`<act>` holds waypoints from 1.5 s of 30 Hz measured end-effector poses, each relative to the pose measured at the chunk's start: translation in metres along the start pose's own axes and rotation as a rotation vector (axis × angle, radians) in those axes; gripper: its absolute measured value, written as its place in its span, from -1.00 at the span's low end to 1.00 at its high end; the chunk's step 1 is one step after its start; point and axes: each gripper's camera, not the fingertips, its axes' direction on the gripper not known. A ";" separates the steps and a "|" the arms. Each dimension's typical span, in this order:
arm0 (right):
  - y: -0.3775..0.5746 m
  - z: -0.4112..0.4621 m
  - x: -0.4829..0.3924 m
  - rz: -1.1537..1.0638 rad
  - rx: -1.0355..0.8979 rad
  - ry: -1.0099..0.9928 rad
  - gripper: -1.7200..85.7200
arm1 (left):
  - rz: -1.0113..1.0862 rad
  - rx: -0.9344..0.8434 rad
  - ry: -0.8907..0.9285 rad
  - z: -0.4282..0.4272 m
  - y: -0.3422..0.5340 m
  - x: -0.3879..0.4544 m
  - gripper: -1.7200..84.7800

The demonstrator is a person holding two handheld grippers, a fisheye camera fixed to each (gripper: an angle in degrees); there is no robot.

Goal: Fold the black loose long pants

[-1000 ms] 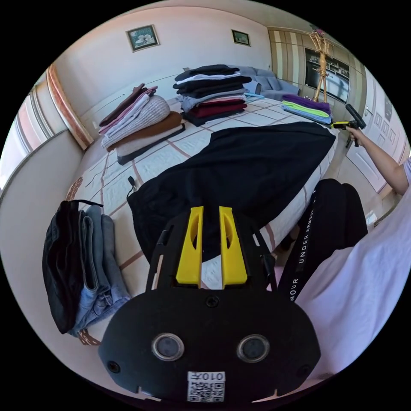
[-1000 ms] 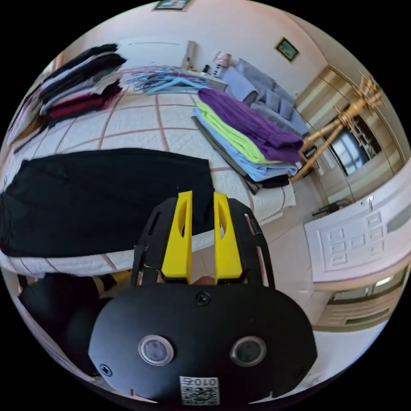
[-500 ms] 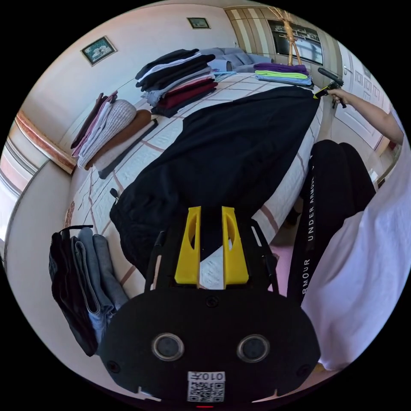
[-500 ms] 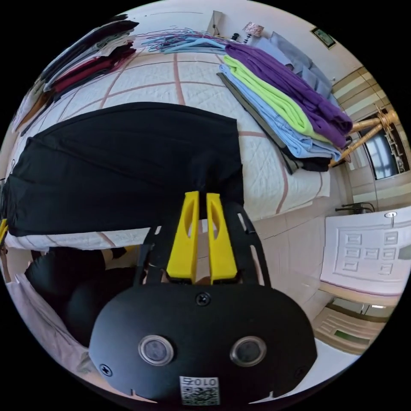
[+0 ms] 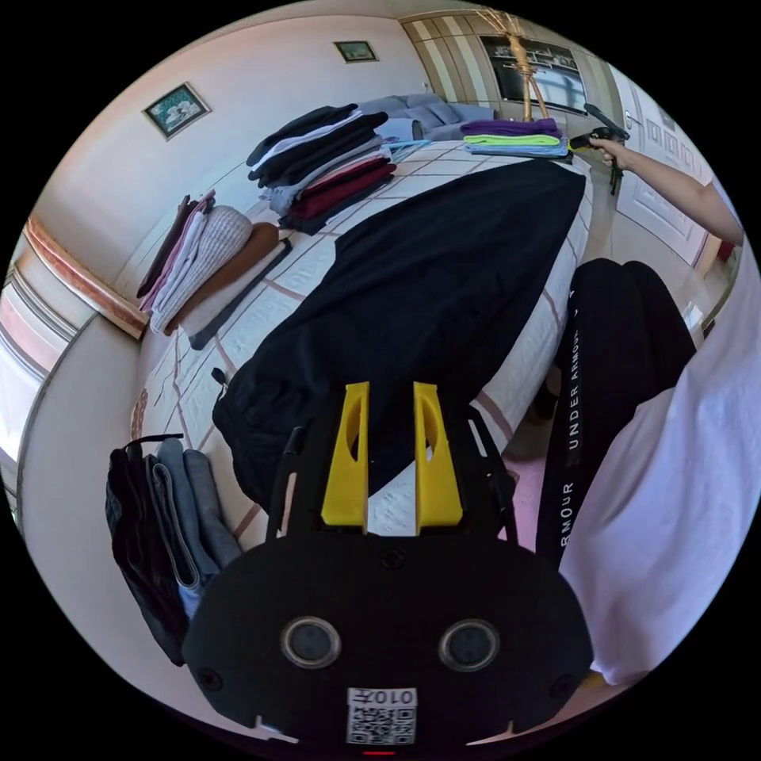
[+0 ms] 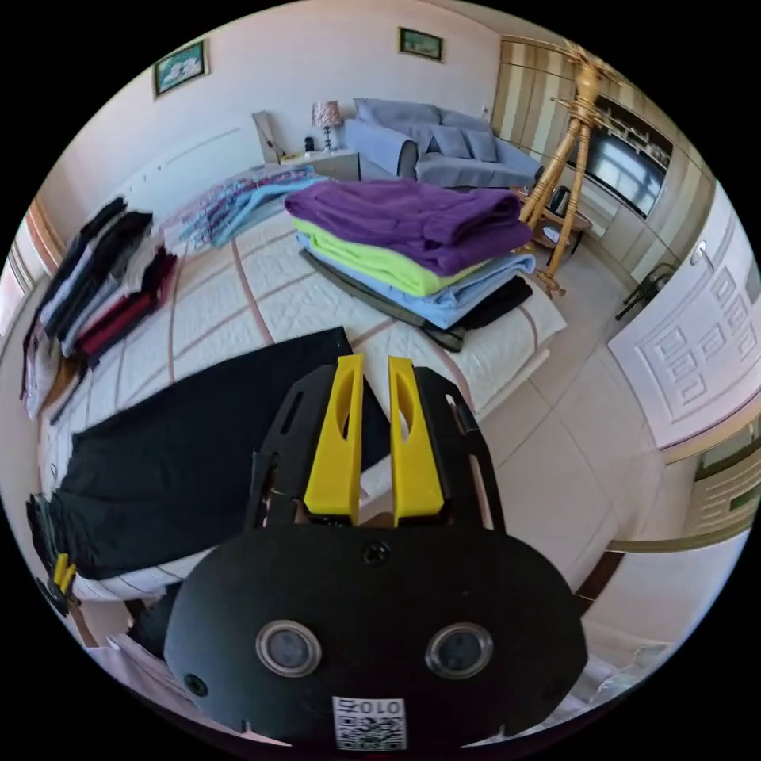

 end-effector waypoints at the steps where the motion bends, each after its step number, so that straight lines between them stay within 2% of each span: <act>1: 0.005 0.005 -0.001 -0.016 -0.020 0.017 -0.85 | 0.017 0.002 0.017 0.002 0.001 0.002 -0.75; 4: 0.033 0.016 -0.001 -0.056 -0.049 0.035 -0.85 | 0.083 0.010 0.052 0.005 0.001 0.008 -0.74; 7: 0.070 0.017 -0.003 -0.057 -0.018 -0.045 -0.84 | 0.168 0.046 0.091 0.004 -0.002 0.019 -0.74; 17: 0.153 0.027 -0.019 -0.152 -0.007 -0.185 -0.82 | 0.235 0.044 0.016 0.043 -0.029 0.014 -0.81; 19: 0.159 0.028 -0.015 -0.147 -0.009 -0.259 -0.82 | 0.244 0.035 0.005 0.049 -0.036 0.010 -0.86; 21: 0.166 0.028 -0.011 -0.170 -0.030 -0.418 -0.81 | 0.234 0.038 -0.009 0.048 -0.041 0.002 -0.91; 27: 0.186 0.037 -0.023 -0.183 -0.043 -0.910 -0.70 | -0.054 0.227 0.152 -0.005 -0.052 -0.097 -0.96; 32: 0.185 0.074 -0.057 -0.256 -0.147 -1.082 -0.59 | -0.079 0.319 0.109 -0.036 -0.052 -0.143 -0.96; 34: 0.177 0.091 -0.045 -0.188 -0.136 -1.148 -0.57 | -0.067 0.323 0.103 -0.039 -0.049 -0.150 -0.96; 39: 0.156 0.155 0.049 0.226 -0.080 -1.272 -0.65 | -0.088 0.335 0.138 -0.035 -0.027 -0.171 -0.96; 41: 0.153 0.157 0.063 0.258 -0.058 -1.278 -0.65 | -0.120 0.354 0.165 -0.034 -0.017 -0.182 -0.96; 43: 0.151 0.150 0.063 0.219 -0.064 -1.241 -0.65 | -0.146 0.371 0.171 -0.036 -0.011 -0.191 -0.96; 45: 0.154 0.140 0.050 0.135 -0.088 -1.300 -0.64 | -0.175 0.388 0.187 -0.038 -0.007 -0.203 -0.96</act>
